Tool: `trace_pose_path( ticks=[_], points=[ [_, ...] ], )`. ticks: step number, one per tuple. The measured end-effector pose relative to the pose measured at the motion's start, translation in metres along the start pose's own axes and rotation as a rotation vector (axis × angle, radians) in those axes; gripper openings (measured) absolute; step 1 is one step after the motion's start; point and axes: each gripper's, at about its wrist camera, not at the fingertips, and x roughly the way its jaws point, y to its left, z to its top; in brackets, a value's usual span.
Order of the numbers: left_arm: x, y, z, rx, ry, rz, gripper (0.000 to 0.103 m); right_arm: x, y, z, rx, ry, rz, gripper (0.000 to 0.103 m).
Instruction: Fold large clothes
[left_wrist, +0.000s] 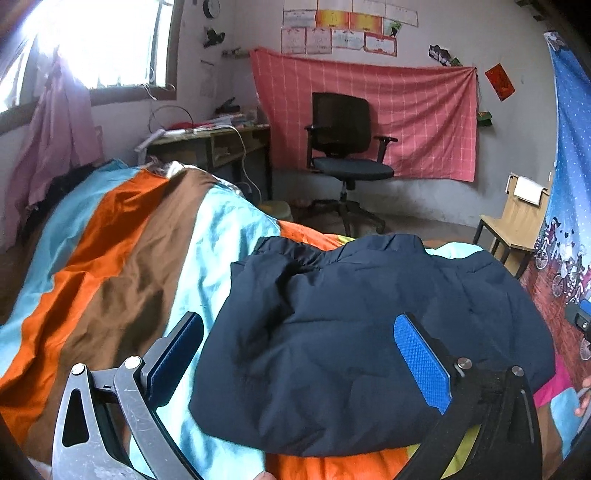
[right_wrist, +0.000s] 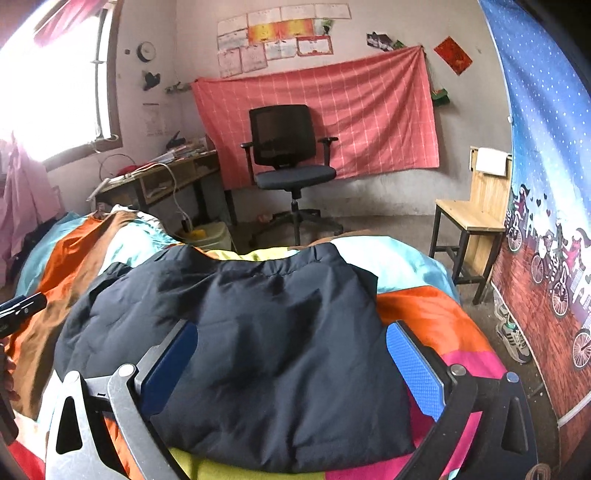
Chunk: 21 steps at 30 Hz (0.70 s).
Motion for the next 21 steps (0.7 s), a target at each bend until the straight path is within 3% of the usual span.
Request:
trace_pose_path(
  ticks=[7,21],
  points=[
    [-0.023,-0.013,-0.026,0.044,-0.051,-0.019,0.101,-0.025,0.02,-0.019,-0.035,-0.036,0.008,0.103],
    [-0.022,-0.021,-0.08,0.053,0.078,-0.029,0.101,-0.039,0.039,-0.068,-0.033,0.06,0.062,0.103]
  ],
)
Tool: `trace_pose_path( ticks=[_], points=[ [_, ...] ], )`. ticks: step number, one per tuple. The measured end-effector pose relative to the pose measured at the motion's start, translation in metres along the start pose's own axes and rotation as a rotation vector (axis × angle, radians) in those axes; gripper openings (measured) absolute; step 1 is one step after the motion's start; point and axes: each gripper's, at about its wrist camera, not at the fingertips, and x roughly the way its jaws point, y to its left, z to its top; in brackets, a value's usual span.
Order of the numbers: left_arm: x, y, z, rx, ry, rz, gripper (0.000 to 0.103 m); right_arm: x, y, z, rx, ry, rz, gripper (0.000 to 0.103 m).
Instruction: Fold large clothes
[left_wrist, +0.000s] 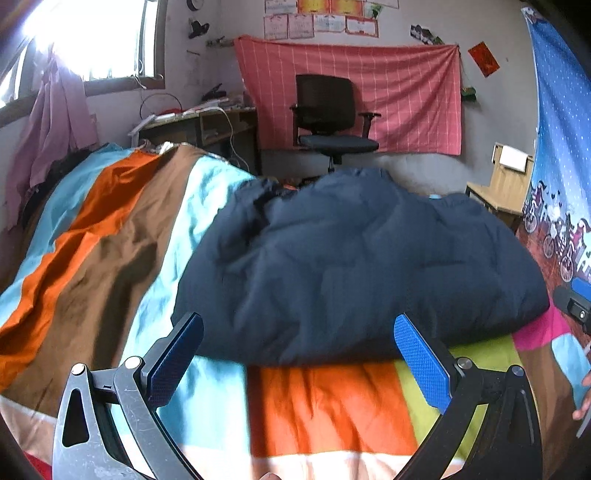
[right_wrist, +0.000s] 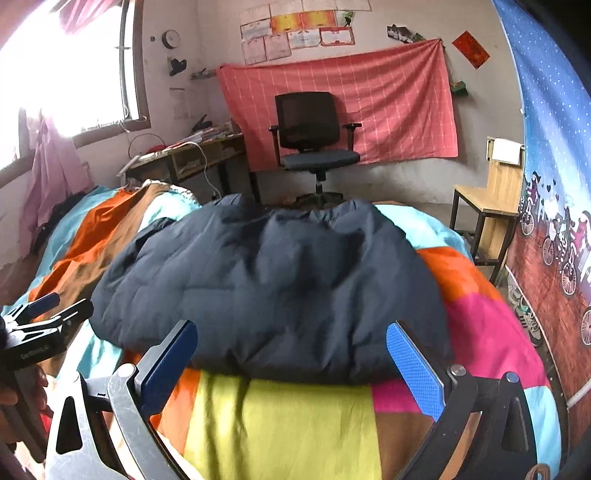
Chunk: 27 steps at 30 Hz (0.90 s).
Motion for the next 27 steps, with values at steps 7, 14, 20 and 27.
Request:
trace_pose_path(
  ticks=[7,14,20,27],
  points=[
    [0.006,-0.001,-0.028,-0.004,0.074,0.0,0.101,0.004,0.004,-0.019,-0.013,0.044,0.009,0.103],
    [0.001,-0.006,-0.038,0.034,0.042,0.002,0.101,0.003,0.01,-0.034,-0.027,0.057,0.03,0.103],
    [-0.002,-0.009,-0.045,0.059,0.042,-0.011,0.101,0.006,0.015,-0.043,-0.037,0.084,0.046,0.103],
    [-0.007,-0.009,-0.051,0.087,0.027,-0.015,0.101,0.008,0.016,-0.05,-0.043,0.102,0.052,0.103]
  ],
)
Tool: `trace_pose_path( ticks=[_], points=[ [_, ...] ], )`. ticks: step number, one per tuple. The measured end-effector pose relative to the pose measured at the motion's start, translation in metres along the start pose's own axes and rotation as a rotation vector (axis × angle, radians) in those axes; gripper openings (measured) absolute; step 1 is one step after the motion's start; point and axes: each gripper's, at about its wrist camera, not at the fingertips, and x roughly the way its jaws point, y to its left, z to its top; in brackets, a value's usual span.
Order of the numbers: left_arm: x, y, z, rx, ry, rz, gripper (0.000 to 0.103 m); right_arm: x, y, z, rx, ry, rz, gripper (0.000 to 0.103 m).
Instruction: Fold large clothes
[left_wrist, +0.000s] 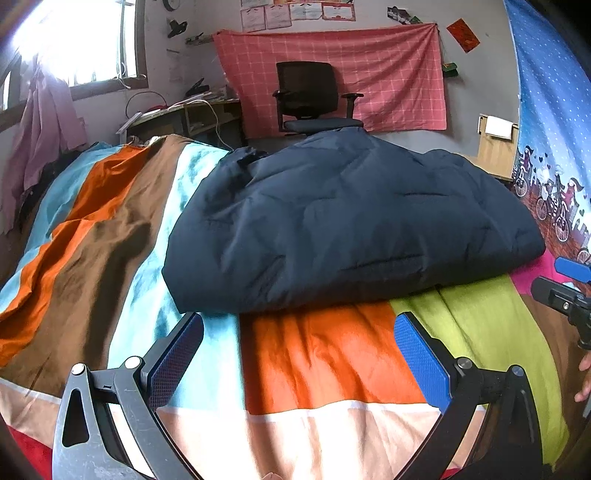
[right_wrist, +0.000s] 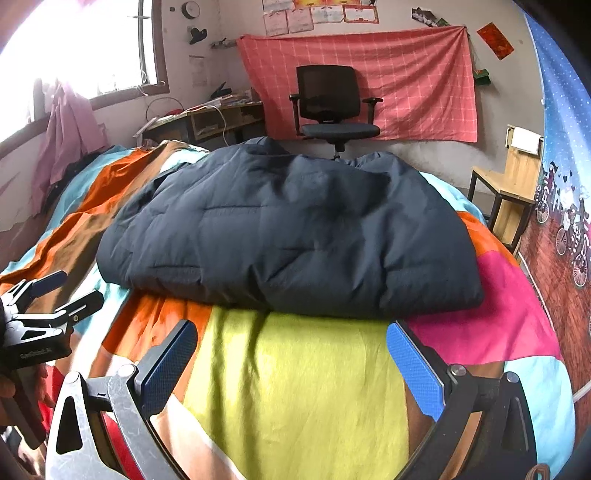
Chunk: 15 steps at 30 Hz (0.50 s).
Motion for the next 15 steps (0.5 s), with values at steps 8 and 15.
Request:
trace_pose_path(
  ticks=[8,15],
  points=[
    [0.0009,-0.0023,-0.0019,0.008,0.0,-0.013,0.101,0.0016,0.0,-0.0001,0.006,0.003,-0.003,0.103],
    [-0.0024,-0.0034,-0.0011,0.021,-0.021,-0.018,0.101,0.0019,-0.0006,0.0,0.005,0.001,-0.005,0.103]
  ],
)
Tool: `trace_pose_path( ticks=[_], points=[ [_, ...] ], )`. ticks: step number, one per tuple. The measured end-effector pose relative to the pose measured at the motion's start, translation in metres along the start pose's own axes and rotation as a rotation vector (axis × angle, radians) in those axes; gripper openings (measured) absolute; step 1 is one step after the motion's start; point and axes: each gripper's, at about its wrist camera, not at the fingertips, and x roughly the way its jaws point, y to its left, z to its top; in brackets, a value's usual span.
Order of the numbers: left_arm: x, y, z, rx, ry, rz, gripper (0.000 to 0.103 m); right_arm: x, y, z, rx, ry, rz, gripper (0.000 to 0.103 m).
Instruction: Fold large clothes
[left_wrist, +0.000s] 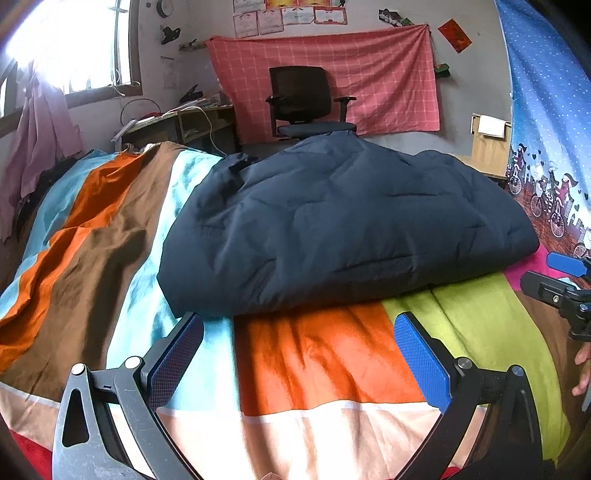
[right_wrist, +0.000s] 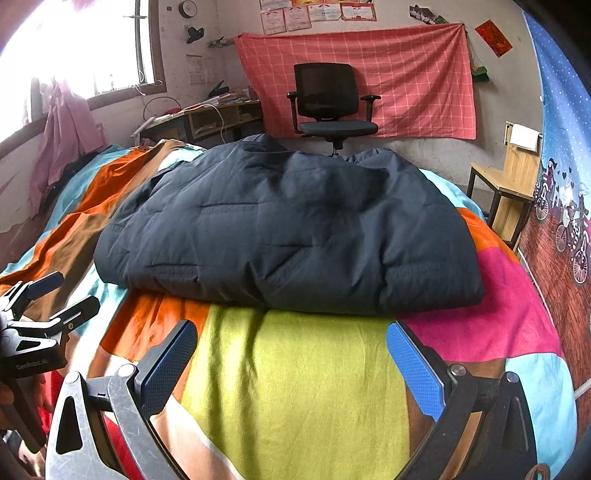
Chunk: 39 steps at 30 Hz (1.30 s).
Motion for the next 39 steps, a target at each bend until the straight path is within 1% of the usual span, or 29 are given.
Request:
trace_pose_path(
  ticks=[39],
  points=[
    [-0.0021,-0.0016,0.0,0.007,-0.007,-0.004,0.101,-0.0021,0.005,0.0028,0.012,-0.018,-0.002,0.103]
  ],
)
